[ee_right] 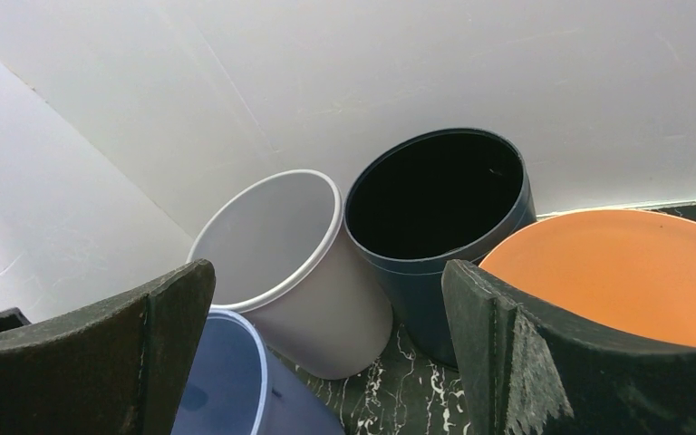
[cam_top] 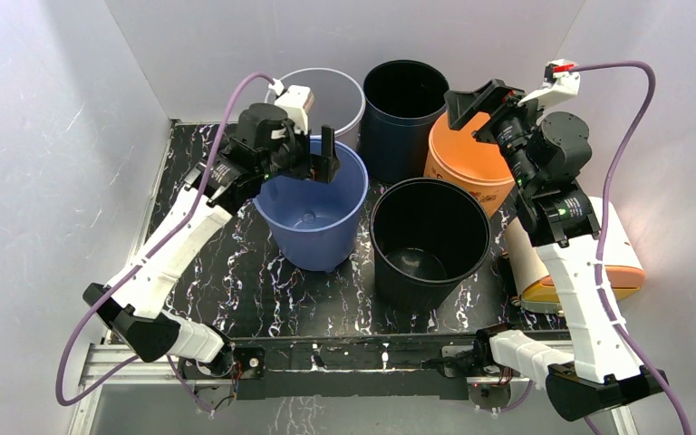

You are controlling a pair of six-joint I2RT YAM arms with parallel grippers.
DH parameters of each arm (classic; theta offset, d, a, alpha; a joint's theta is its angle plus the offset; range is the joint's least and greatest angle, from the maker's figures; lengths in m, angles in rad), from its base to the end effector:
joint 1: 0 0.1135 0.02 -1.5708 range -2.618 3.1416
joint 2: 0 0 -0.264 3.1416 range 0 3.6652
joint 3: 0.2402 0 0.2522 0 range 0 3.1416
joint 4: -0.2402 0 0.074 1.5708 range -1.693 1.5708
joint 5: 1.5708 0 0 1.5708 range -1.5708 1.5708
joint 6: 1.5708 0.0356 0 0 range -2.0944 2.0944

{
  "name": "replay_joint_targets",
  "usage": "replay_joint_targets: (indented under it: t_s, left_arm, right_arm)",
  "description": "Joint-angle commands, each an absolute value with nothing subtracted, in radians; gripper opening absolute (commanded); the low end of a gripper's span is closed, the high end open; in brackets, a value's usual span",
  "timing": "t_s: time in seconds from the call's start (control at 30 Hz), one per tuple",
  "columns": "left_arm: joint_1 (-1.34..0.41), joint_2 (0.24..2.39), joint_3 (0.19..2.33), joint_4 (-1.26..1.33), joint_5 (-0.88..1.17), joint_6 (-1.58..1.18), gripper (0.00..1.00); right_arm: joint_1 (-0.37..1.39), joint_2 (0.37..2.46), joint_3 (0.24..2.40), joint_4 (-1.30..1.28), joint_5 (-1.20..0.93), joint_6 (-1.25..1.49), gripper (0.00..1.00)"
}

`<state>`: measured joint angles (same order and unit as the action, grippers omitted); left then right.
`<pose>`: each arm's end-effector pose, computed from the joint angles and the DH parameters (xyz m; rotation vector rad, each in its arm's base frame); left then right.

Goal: Turn the large container upside down

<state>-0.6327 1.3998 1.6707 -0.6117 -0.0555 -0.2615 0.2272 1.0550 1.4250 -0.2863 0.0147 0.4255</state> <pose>0.2417 -0.1748 0.4604 0.3222 1.9228 -0.5465 0.2005 0.0458 0.4968 0.1613 1.4999 0.5154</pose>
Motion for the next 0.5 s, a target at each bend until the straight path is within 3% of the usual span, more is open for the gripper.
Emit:
replay_joint_targets:
  t_s: [0.0, 0.3, 0.47]
  left_arm:
    - [-0.647, 1.372, 1.652, -0.666, -0.038, -0.274, 0.98]
    - [-0.682, 1.359, 1.63, -0.717, 0.133, -0.213, 0.98]
    - [-0.769, 1.403, 1.721, -0.82, 0.094, -0.136, 0.98]
  right_arm:
    - [0.224, 1.068, 1.428, -0.252, -0.006, 0.439, 0.98]
    - [0.224, 1.089, 1.426, -0.258, -0.042, 0.46, 0.98]
    - [0.224, 1.106, 1.439, -0.271, -0.061, 0.466, 0.98]
